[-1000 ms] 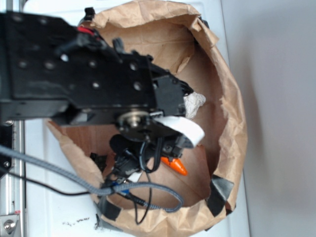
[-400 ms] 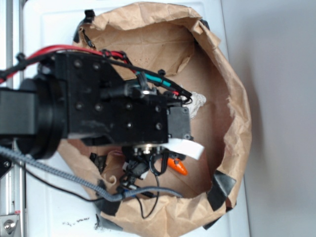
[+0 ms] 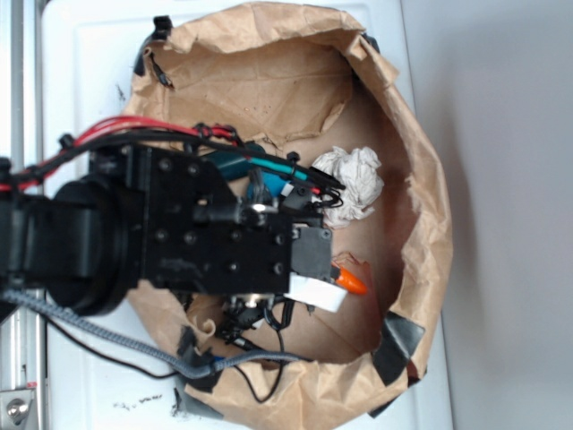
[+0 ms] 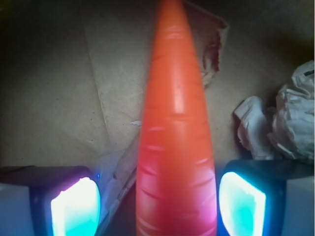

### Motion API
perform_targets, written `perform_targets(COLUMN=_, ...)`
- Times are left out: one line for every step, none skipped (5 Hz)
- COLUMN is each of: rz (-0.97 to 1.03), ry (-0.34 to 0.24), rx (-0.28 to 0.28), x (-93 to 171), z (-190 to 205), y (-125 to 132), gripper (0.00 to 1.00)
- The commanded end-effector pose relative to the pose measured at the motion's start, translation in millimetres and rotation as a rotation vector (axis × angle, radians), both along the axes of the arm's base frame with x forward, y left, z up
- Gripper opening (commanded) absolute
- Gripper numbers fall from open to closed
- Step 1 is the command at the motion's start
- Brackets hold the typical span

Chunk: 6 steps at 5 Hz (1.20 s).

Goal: Grab the carrot.

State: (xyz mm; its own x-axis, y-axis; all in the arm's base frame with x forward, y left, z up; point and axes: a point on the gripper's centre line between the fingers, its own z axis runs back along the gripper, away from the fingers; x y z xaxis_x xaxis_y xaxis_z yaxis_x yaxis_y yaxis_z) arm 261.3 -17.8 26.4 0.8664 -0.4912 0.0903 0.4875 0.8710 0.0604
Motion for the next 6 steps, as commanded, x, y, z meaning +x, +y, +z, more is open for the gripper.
perform_targets(rz=-0.003, ry=0.012, rx=0.041, x=-8, z=-11, y=1, gripper=1.00)
perform_targets(rz=0.019, ry=0.006, rx=0.029, x=-10, z=-7, y=6, gripper=0.00)
perform_targets(rz=0.045, ry=-0.019, rx=0.020, x=-6, z=3, y=9, gripper=0.00)
perform_targets(rz=0.088, ry=-0.045, rx=-0.018, x=-3, z=27, y=19, gripper=0.00)
perform_targets(rz=0.152, ry=-0.067, rx=-0.083, x=-1, z=65, y=30, gripper=0.00)
perform_targets(rz=0.208, ry=-0.074, rx=-0.152, x=-1, z=108, y=35, gripper=0.00)
